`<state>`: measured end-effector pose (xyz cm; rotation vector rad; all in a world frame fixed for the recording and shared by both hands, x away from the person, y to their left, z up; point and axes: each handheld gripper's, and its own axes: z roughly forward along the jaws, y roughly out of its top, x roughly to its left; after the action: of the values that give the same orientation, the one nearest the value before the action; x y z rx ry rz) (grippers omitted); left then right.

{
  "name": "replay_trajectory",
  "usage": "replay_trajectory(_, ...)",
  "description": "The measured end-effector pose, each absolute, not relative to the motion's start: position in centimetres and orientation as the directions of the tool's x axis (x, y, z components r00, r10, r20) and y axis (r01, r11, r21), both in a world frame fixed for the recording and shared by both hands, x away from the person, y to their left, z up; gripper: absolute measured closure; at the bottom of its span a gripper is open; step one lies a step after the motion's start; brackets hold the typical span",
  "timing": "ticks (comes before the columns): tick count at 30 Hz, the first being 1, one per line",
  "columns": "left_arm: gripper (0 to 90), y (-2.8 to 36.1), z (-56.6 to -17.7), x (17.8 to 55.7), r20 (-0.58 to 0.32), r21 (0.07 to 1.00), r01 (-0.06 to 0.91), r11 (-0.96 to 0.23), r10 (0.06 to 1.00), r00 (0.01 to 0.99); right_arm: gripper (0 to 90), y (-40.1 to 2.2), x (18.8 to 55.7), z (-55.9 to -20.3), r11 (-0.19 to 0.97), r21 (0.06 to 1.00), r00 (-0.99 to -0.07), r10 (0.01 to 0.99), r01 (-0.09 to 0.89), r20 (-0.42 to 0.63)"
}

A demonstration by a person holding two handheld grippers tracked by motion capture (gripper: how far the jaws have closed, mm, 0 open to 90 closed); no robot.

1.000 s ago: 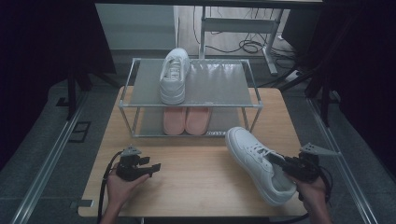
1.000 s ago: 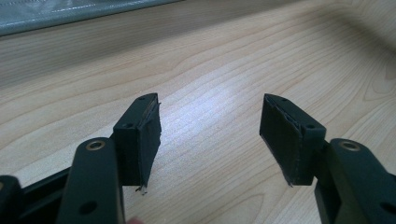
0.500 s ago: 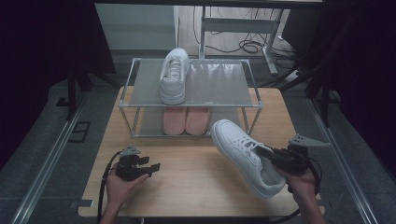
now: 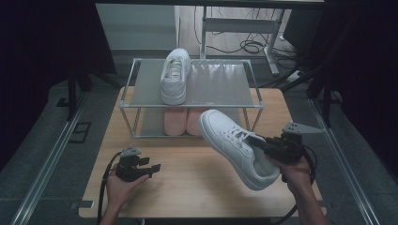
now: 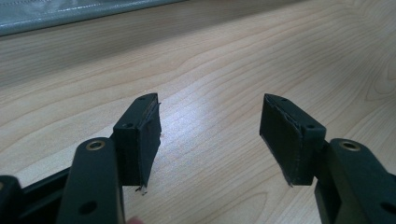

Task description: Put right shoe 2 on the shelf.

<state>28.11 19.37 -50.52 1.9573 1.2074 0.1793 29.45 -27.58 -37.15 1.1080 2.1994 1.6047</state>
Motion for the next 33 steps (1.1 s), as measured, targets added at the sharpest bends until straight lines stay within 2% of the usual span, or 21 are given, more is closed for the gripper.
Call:
replay_trajectory(10,38.5,19.5,-50.5,28.1,-0.282,0.700,0.683,-0.208,0.798,0.532,81.7,-26.3,30.9,-33.2,0.120,0.909,-0.729,0.644,0.398,0.234)
replay_trajectory(33,38.5,19.6,-50.6,28.2,-0.282,0.697,0.685,-0.210,0.799,0.531,81.5,-24.0,37.5,-28.1,0.106,0.911,-0.660,0.723,0.399,0.205)
